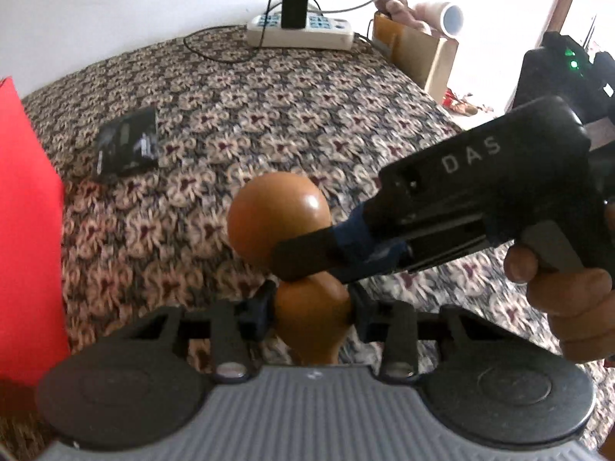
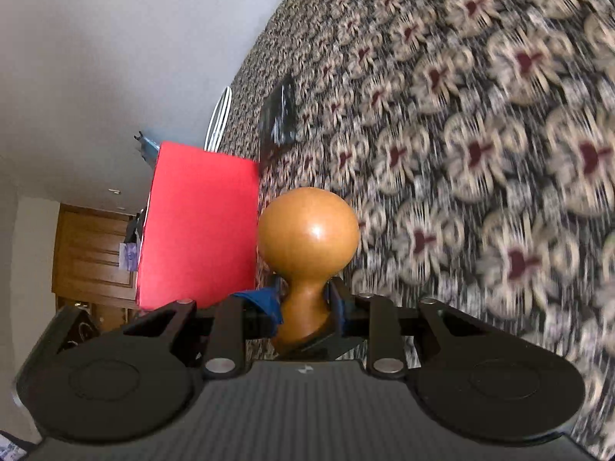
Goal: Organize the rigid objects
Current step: 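Lift the orange gourd with the right gripper and carry it over the red box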
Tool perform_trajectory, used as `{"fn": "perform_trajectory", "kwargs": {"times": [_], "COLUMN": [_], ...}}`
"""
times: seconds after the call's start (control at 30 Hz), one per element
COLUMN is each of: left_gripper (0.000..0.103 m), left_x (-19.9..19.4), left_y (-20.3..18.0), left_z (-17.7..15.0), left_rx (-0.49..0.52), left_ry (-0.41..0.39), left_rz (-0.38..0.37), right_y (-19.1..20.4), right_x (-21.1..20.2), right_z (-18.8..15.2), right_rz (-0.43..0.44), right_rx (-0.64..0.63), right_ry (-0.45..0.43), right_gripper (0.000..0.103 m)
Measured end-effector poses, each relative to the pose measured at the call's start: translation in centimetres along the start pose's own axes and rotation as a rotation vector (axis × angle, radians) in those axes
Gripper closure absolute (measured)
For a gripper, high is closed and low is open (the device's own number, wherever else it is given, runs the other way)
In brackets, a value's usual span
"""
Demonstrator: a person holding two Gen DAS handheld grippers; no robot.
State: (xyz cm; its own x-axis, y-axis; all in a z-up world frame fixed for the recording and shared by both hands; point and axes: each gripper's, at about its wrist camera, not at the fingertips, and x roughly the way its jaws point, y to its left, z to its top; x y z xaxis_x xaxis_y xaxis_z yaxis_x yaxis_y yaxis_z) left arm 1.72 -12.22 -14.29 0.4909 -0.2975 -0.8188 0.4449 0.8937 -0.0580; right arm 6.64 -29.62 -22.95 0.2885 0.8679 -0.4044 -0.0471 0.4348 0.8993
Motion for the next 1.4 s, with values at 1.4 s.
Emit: {"fn": "perform_trajectory", "kwargs": {"times": [1.4], "left_gripper": [0.066], "left_x": [-20.2], "left_y": [21.7], "left_z": [1.0], "left_rx": [0.062], "left_ry": [-0.302], "left_rz": [-0.04], "right_y": [26.7], "right_x": [14.2], "right_z": [-3.0], "right_rz": [-0.06], "right_rx": [-0.306], "right_ry": [-0.284], "right_gripper": [0.094]}}
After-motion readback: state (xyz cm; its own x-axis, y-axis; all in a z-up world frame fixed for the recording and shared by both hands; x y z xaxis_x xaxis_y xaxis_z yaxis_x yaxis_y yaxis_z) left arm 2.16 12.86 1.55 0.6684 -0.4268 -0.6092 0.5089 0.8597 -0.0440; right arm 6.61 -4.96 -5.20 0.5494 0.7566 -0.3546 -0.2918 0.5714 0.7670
